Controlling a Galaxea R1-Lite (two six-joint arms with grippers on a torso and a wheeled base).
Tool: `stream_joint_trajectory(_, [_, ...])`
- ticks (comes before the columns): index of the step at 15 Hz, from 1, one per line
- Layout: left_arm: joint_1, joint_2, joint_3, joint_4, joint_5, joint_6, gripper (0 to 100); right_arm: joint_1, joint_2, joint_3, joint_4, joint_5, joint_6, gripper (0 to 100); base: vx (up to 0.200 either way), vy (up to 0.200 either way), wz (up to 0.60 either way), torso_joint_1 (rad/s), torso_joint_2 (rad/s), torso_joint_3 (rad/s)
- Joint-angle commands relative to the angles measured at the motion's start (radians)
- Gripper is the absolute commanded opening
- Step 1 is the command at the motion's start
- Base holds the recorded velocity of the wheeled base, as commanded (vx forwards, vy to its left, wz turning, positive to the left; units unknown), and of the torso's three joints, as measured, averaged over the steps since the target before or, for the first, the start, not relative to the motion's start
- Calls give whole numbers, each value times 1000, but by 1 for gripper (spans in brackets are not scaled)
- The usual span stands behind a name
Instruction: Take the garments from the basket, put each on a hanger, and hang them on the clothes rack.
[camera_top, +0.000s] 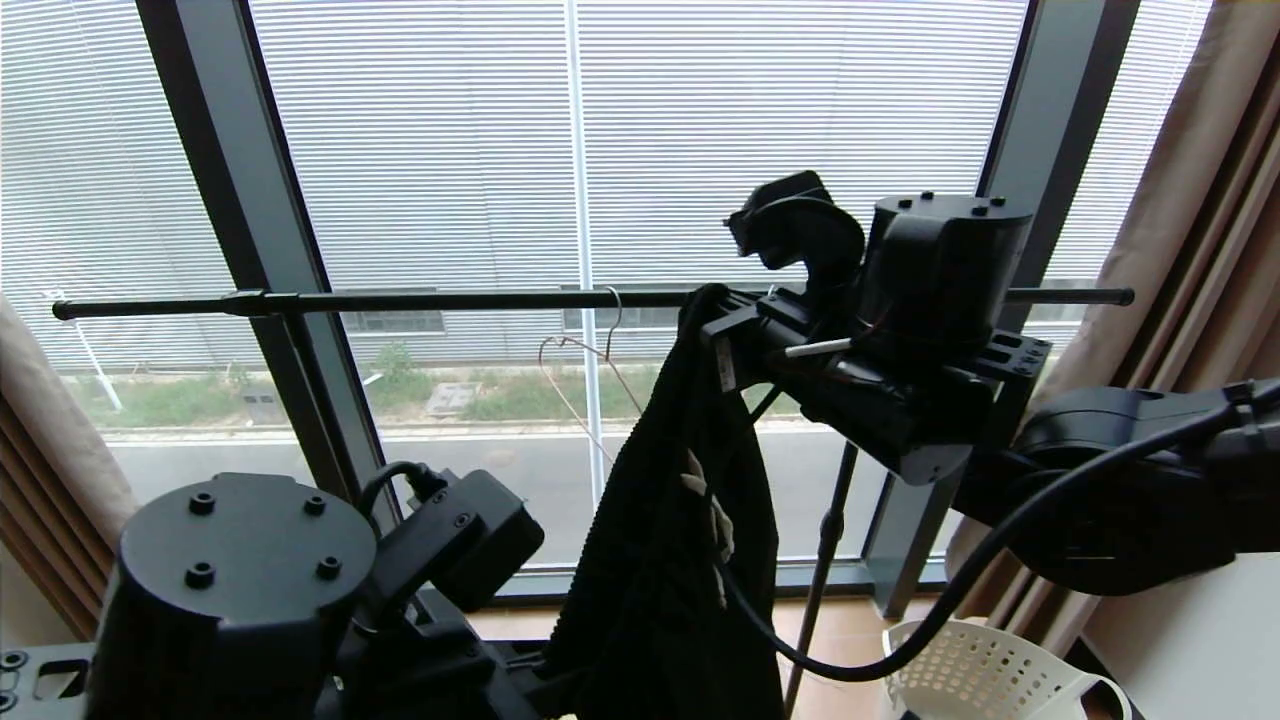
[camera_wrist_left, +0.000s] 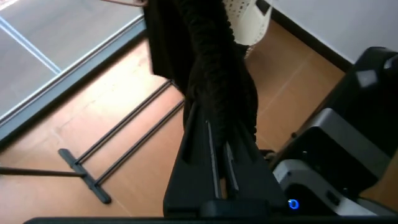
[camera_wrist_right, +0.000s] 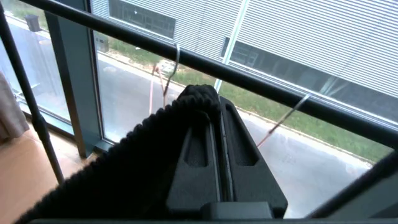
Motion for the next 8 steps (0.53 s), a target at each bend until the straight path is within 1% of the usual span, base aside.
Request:
stream_joint_trajectory(1, [-79, 70, -55, -1, -1, -52, 0, 11, 86, -44, -9, 1, 1, 0, 0, 0, 0, 0, 0, 0])
stream_joint_trajectory(4, [-84, 78, -78, -4, 2, -95, 0, 28, 78, -8, -18, 2, 7, 0, 0, 0, 0, 0, 0, 0])
stream_joint_trajectory(6, [-73, 73, -65, -21, 16, -103, 0, 36, 17, 104, -75, -1, 7, 0, 0, 0, 0, 0, 0, 0])
stream_joint_trajectory(7, [-50, 61, -46, -21, 29, -106, 0, 36, -19, 163, -98, -3, 5, 0, 0, 0, 0, 0, 0, 0])
stream_joint_trajectory(8, [-30, 49, -28, -21, 39, -106, 0, 34, -49, 202, -109, -4, 7, 0, 0, 0, 0, 0, 0, 0])
